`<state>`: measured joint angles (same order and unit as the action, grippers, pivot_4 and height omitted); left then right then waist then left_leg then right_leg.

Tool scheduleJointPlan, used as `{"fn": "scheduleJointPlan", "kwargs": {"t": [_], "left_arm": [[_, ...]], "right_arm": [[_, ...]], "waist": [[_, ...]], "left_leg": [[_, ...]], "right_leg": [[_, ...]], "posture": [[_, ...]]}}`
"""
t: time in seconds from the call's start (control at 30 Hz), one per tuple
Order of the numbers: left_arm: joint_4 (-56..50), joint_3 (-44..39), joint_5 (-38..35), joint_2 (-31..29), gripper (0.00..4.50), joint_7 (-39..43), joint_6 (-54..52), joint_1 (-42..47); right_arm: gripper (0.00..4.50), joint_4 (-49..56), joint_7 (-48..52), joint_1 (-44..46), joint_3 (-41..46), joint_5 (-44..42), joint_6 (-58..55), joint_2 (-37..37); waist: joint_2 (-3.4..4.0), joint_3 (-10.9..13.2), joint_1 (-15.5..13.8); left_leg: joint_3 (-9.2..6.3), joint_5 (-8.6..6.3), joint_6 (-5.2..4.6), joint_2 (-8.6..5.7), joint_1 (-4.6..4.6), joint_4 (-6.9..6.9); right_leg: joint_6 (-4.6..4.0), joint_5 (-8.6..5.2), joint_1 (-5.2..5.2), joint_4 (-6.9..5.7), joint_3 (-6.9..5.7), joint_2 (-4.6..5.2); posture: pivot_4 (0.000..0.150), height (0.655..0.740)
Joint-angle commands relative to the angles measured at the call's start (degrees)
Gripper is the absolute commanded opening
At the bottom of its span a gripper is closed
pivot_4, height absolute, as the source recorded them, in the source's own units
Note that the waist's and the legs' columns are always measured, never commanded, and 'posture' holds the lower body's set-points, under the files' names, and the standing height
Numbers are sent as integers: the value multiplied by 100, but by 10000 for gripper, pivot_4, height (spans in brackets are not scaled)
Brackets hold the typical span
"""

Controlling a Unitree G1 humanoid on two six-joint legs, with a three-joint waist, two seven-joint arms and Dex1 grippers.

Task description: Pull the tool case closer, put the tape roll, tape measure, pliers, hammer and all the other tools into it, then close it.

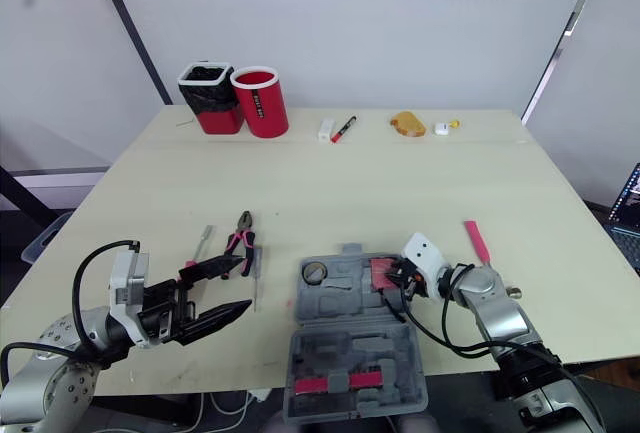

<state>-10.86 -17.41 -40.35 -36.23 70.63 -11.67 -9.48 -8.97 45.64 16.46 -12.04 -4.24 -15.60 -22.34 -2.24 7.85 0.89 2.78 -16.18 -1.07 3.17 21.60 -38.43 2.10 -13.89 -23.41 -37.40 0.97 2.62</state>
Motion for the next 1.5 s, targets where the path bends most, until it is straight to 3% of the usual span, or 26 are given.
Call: {"fn": "scheduleJointPlan", "kwargs": {"t": [0.03, 0.13, 0.17, 0.3, 0.4, 0.6, 0.77, 1.0, 1.27, 1.5], "left_arm": [[-128, -75, 17, 38, 45000, -158, 29, -54], [-29, -221, 73, 166, 45000, -474, 39, -270], [35, -301, 113, 219, 45000, -612, 62, -378], [138, -501, 119, 285, 45000, -879, 30, -631], [275, -660, 161, 294, 45000, -1011, 70, -813], [712, -1030, 311, 271, 45000, -1073, 255, -1233], [1017, -1191, 384, 249, 45000, -1111, 325, -1358], [1048, -1232, 468, 301, 45000, -1259, 326, -1383], [-141, -1179, 2, 275, 45000, -2381, -671, -691], [-888, -810, 251, 217, 45000, -3924, -1794, 198]], "right_arm": [[11818, 37, -85, -191, 200, -155, 157, 32], [11818, 704, -268, -544, 802, -607, 501, 103], [11818, 1032, -270, -775, 1000, -749, 510, 28], [11818, 1835, -278, -1466, 1492, -1223, 173, -176], [18980, 2331, -254, -2131, 1863, -1378, 183, -404], [44570, 3063, -232, -4038, 3127, -1703, 407, -683], [44570, 3217, -106, -4968, 3786, -1933, 531, -695], [44570, 2896, 100, -5007, 3993, -2087, 712, -747], [44570, 3665, 339, -4051, 3368, -2588, 128, -1229], [44570, 4015, 340, -3061, 2808, -2784, -361, -1605]], "waist": [[6, 5, -11], [18, 13, -18], [53, 34, -31], [69, 46, -32], [67, 45, -27], [70, 49, -59], [70, 48, -23], [74, 51, -24], [69, 52, -52], [62, 49, -60]], "left_leg": [[1, 0, 0, 0, 12, 0], [1, 0, 0, -2, 18, 1], [4, 0, 0, -2, 20, 1], [0, -1, -1, -5, 36, 14], [0, -2, -1, -4, 35, 15], [6, -4, -2, -4, 38, 16], [2, -5, 0, 12, 25, 15], [2, -7, 2, 16, 24, 13], [0, -7, -3, 9, 33, 20], [-2, -6, -4, -8, 32, 17]], "right_leg": [[0, 0, -4, 1, 1, 1], [0, 0, -6, 6, -1, 2], [0, 0, -7, 7, 1, 2], [5, 0, -11, 37, -6, 4], [4, -1, -9, 40, -8, 4], [7, -3, -9, 52, -7, 11], [31, -17, -11, 52, -7, 13], [31, -17, -17, 53, -13, 52], [7, -2, -20, 55, -24, 41], [6, 1, -6, 55, -18, 22]], "posture": [[1500, 7400], [1500, 7400], [1500, 7400], [1500, 7400], [1500, 7400], [1500, 7400], [1500, 7400], [1500, 7400], [1500, 7400], [1500, 7400]]}}
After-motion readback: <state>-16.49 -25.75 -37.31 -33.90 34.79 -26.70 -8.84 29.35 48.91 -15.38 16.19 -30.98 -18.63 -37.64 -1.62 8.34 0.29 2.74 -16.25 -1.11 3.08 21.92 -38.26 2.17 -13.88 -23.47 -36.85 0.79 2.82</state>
